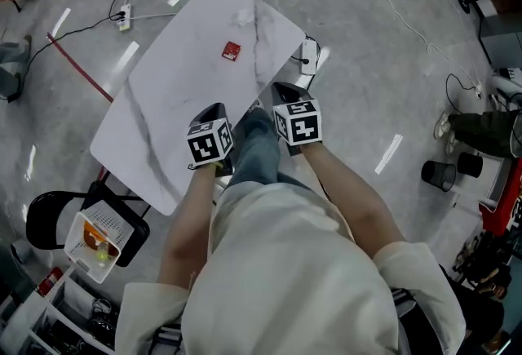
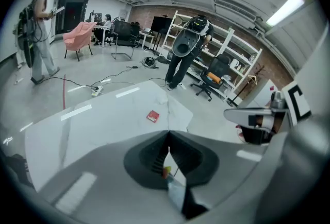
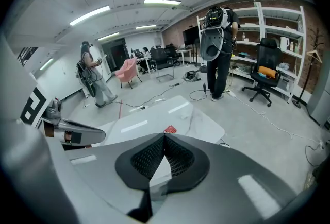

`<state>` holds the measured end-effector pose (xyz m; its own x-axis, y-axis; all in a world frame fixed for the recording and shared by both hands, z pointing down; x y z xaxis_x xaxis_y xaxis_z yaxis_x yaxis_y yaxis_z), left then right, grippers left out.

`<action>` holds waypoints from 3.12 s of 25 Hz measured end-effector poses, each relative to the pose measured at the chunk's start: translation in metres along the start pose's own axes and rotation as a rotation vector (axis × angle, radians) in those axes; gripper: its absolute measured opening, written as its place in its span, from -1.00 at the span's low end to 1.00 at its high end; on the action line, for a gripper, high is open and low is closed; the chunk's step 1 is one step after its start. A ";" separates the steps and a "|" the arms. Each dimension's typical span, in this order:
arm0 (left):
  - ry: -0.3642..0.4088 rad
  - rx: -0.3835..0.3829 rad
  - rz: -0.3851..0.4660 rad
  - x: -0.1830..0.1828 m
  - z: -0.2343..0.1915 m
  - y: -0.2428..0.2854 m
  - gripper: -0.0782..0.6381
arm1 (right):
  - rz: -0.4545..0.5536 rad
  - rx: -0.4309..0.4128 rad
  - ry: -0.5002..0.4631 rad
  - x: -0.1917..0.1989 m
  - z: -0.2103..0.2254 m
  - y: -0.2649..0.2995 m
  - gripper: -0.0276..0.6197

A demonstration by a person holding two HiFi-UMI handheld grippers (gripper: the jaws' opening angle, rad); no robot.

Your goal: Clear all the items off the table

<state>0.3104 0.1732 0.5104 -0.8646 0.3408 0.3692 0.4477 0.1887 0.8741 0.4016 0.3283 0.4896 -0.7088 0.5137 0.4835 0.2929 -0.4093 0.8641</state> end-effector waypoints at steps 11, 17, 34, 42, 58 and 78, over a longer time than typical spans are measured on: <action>-0.147 -0.039 0.009 -0.031 -0.007 0.043 -0.76 | -0.081 -0.072 -0.166 -0.041 0.016 0.054 -0.92; -0.205 -0.057 0.002 -0.047 -0.024 0.073 -0.76 | -0.121 -0.103 -0.234 -0.061 0.017 0.098 -0.92; -0.343 -0.083 -0.023 -0.057 -0.072 0.160 -0.76 | -0.245 -0.150 -0.355 -0.073 0.019 0.219 -0.64; -0.402 -0.099 -0.028 -0.061 -0.099 0.191 -0.76 | -0.291 -0.176 -0.401 -0.075 0.016 0.278 -0.42; -0.489 -0.121 -0.038 -0.051 -0.130 0.229 -0.76 | -0.367 -0.158 -0.522 -0.050 0.006 0.355 0.00; -0.498 -0.110 -0.036 -0.050 -0.139 0.235 -0.76 | -0.393 -0.132 -0.597 -0.049 -0.003 0.374 -0.07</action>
<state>0.4273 0.0724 0.7413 -0.6533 0.7386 0.1663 0.3700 0.1199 0.9213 0.5441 0.1479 0.7883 -0.2636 0.9500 0.1671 -0.0181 -0.1781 0.9839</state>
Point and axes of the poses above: the fingertips, and each gripper's own axes: y forward along the fingers, z to its right, x out of its underside, the point moved 4 cm from there along -y, backward along the fingers, and after that the axes turned 13 degrees about -z, right-handed, at the moved point
